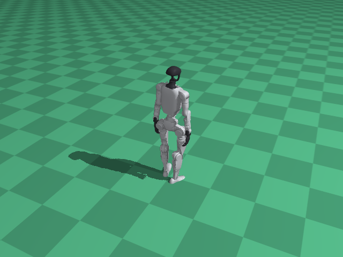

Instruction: In place motions

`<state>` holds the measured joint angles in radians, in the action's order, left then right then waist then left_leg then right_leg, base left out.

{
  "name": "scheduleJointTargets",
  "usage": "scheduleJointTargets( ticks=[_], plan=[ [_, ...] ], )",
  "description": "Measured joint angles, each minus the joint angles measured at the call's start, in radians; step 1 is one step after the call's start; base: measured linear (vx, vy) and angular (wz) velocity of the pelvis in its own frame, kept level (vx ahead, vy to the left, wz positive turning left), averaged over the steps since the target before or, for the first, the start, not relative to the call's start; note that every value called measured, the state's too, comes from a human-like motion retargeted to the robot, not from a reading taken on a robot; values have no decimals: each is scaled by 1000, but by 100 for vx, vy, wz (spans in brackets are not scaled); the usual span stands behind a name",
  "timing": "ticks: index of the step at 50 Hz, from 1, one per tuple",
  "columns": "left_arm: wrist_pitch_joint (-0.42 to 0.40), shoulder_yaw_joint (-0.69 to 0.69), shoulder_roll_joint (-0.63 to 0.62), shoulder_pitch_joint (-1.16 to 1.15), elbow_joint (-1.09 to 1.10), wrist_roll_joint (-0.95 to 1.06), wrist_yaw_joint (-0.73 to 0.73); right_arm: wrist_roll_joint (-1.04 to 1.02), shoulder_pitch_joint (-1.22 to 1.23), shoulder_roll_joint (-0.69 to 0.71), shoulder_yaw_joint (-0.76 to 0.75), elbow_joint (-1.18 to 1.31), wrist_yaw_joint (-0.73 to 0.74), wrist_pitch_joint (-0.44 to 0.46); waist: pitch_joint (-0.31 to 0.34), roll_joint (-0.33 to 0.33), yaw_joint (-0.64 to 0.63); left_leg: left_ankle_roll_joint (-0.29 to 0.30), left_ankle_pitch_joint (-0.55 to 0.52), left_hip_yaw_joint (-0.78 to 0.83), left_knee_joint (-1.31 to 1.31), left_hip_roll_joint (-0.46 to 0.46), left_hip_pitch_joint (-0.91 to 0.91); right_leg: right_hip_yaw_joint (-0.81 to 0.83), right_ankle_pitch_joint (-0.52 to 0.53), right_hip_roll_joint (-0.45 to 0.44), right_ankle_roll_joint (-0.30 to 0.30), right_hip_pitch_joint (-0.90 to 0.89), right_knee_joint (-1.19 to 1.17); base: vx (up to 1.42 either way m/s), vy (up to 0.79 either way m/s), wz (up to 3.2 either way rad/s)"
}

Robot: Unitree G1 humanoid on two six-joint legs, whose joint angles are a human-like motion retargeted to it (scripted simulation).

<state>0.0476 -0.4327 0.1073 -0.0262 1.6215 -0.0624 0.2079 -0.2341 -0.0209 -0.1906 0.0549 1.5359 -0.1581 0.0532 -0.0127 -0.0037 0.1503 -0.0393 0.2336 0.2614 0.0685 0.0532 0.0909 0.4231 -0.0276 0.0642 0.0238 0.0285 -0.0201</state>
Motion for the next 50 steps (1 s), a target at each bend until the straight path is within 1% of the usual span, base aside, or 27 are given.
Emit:
scheduleJointTargets(
  ticks=[4,10,16,25,30,35,43,45,48,50],
  plan=[
    [-26,2,-16,15,-59,29,-3,-5,-8,0,-6,2,6,0,1,2,-24,-2,-8,-21,0,11,8,26,-9,4,-1,9,1,2,11,46],
    [-96,18,-34,3,-230,50,-17,0,-16,8,-4,-19,4,-6,7,-3,-54,-4,-19,-50,-2,28,13,67,-25,11,-2,28,-2,4,10,47],
    [-176,30,-27,-11,-347,63,-91,2,-21,20,3,-45,2,-15,8,-14,-103,-7,-25,-73,-7,47,11,95,-39,20,-5,42,-7,3,8,30],
    [-243,38,9,-26,-377,44,-163,3,-23,34,13,-67,-1,-25,-6,-20,-159,-11,-34,-94,-21,67,7,124,-60,27,-13,60,-11,4,6,21],
    [-256,31,18,-37,-357,11,-183,1,-23,39,15,-66,0,-27,-13,-26,-182,-12,-41,-102,-40,81,-5,134,-71,31,-17,68,-15,3,2,8],
    [-229,-2,9,-39,-312,13,-160,2,-29,39,13,-61,1,-28,-21,-34,-198,-14,-45,-114,-49,92,-9,146,-81,37,-23,76,-16,5,3,16],
    [-166,-16,22,-34,-172,-11,-132,-5,-30,33,10,-36,8,-24,-33,-38,-196,-18,-47,-133,-53,101,-4,168,-97,37,-31,83,-20,3,-1,20],
    [-119,-25,24,-33,-129,-27,-111,-6,-31,31,9,-32,10,-23,-38,-36,-191,-19,-46,-135,-53,102,-3,169,-102,35,-32,83,-21,0,0,0],
    [-9,-39,29,-23,-56,-68,-48,-4,-29,30,6,-25,12,-20,-40,-36,-188,-21,-43,-140,-52,104,-4,172,-108,36,-34,85,-26,1,-2,2],
    [48,-38,29,-23,-12,-87,-8,-4,-28,30,5,-23,12,-18,-41,-35,-187,-22,-41,-139,-52,104,-7,173,-112,35,-34,87,-28,0,0,0]
  ],
)
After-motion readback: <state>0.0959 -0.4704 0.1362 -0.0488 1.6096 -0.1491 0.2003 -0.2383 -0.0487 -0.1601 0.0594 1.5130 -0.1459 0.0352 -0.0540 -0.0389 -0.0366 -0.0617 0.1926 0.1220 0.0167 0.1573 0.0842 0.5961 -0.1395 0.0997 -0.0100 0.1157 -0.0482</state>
